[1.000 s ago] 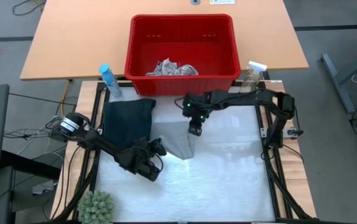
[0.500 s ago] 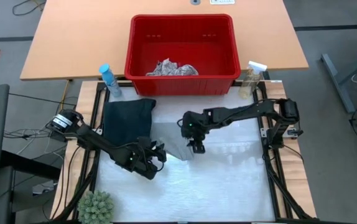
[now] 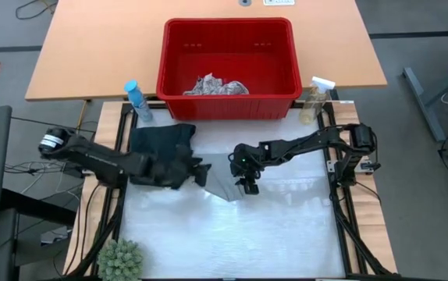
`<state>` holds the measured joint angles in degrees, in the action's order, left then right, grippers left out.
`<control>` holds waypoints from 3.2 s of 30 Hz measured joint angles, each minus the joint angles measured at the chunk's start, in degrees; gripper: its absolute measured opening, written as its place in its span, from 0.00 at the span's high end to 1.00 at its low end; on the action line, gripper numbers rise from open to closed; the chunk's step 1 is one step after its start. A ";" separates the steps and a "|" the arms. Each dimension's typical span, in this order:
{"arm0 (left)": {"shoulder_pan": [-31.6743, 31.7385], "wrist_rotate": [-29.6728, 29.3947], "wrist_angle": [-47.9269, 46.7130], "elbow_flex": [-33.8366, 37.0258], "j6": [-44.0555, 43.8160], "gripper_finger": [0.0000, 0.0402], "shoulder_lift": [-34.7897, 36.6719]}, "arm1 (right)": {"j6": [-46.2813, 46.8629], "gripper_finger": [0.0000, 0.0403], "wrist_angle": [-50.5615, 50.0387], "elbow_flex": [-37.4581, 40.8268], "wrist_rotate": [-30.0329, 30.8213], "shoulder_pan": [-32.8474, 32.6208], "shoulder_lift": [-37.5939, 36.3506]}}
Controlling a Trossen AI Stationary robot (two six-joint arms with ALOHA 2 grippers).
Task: Fold Laundry from Bin
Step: Fold the gray shorts
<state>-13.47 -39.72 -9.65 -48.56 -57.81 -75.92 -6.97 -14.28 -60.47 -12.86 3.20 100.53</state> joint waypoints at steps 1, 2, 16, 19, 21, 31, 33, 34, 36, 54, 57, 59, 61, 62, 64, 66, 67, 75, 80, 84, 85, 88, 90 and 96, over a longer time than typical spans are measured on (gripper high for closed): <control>2.62 4.16 1.78 0.00 3.56 0.44 0.11 | -0.44 0.56 0.08 0.00 -0.02 -0.08 0.00; 5.17 9.10 3.09 -0.04 6.56 0.44 0.03 | -0.80 0.56 0.12 -0.02 -0.02 -0.18 -0.04; 26.97 50.29 0.86 -0.02 48.23 0.44 -8.11 | -0.31 0.56 1.12 -0.10 0.15 -0.06 -0.06; 29.37 53.29 1.17 -0.02 48.70 0.44 -11.02 | -0.15 0.56 1.71 -0.11 1.06 -0.06 -0.05; 30.79 56.56 1.55 -0.02 49.09 0.44 -12.74 | 0.33 0.56 2.11 -0.11 1.10 -0.04 -0.06; 31.32 63.62 1.70 -0.02 49.21 0.44 -19.60 | 0.97 0.56 2.83 -0.11 1.42 1.44 -0.04; 30.80 63.36 1.80 -0.02 48.95 0.44 -19.87 | 0.94 0.56 2.83 -0.11 1.42 1.86 -0.04; 30.65 63.31 1.65 -0.02 48.76 0.44 -19.87 | 0.94 0.56 2.92 -0.11 1.42 1.98 -0.04; 30.34 63.54 1.58 -0.04 48.77 0.44 -19.87 | 0.94 0.56 3.27 -0.11 1.42 2.35 -0.04; 29.94 63.43 0.91 -0.04 46.48 0.78 -19.87 | 1.08 0.96 13.43 -0.13 2.69 6.14 8.16; 29.77 63.38 0.96 -0.04 46.22 0.84 -19.87 | 1.41 0.95 13.71 -0.13 2.66 6.14 8.02; 29.55 63.29 0.96 -0.04 46.04 0.89 -19.87 | 2.28 0.93 13.47 -0.13 2.67 6.14 8.00; 29.26 63.28 0.93 -0.04 45.80 0.96 -19.87 | 2.37 0.92 13.24 -0.13 2.67 5.93 8.00; 29.10 63.26 0.94 -0.04 45.56 0.98 -19.87 | 2.20 0.93 13.30 -0.13 2.67 5.90 8.00; 28.71 63.24 0.92 -0.04 45.51 0.99 -19.87 | 2.10 0.96 13.30 -0.13 2.67 5.85 8.00; 28.36 62.79 0.94 -0.04 45.11 1.00 -19.87 | 2.10 0.97 13.25 -0.13 2.67 5.86 8.00; 28.30 62.45 1.09 -0.05 44.36 1.00 -19.87 | 2.10 0.97 13.17 -0.13 2.67 5.85 8.00; 28.35 59.18 -3.54 -4.90 41.70 1.00 -19.69 | 2.44 0.95 10.68 -0.13 5.29 5.86 7.93; 28.34 51.80 -13.50 -8.36 44.27 1.00 -19.67 | 3.09 0.96 8.47 -0.13 5.42 5.84 7.93; 28.33 43.85 -18.60 -9.73 45.12 1.00 -19.67 | 5.42 0.95 7.62 -0.22 5.45 5.86 8.33; 28.35 43.02 -18.84 -9.83 45.14 1.00 -19.45 | 5.45 0.95 7.26 -0.22 5.44 5.86 8.33; 28.41 39.99 -19.33 -9.89 45.16 1.00 -18.24 | 5.47 0.95 6.76 -0.24 5.46 5.86 8.33; 28.69 37.84 -19.88 -9.86 45.13 1.00 -17.09 | 5.47 0.95 6.35 -0.24 5.46 5.86 8.35; 31.07 30.45 -16.93 -9.86 45.45 1.00 -12.28 | 5.45 0.95 4.63 0.05 5.46 5.45 8.35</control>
<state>17.59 -9.27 -26.58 -58.41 -12.36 -88.20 -1.52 -9.65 -60.42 -7.40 8.65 108.88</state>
